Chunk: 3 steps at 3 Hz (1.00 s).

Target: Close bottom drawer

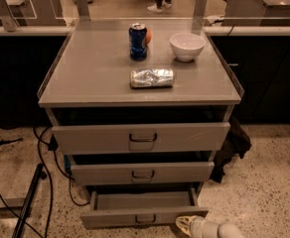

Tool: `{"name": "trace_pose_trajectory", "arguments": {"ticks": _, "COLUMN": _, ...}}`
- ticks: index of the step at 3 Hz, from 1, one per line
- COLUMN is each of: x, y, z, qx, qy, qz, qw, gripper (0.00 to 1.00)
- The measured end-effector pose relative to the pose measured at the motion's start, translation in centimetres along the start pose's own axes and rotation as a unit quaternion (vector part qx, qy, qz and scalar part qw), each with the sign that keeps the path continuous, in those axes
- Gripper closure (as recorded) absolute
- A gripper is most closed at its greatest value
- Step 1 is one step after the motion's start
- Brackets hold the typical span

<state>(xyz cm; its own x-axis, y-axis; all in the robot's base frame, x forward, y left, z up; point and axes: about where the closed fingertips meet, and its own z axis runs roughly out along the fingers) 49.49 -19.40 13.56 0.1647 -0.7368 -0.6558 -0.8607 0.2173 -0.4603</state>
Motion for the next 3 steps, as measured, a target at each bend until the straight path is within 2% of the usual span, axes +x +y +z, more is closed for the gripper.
{"name": "trace_pose_trajectory", "arguments": {"ticks": 3, "x": 0.7, "y": -4.0, "z": 4.5, "qx": 0.018, "qy": -0.001, "qz": -0.024, "qw": 0.9995, "gripper": 1.0}}
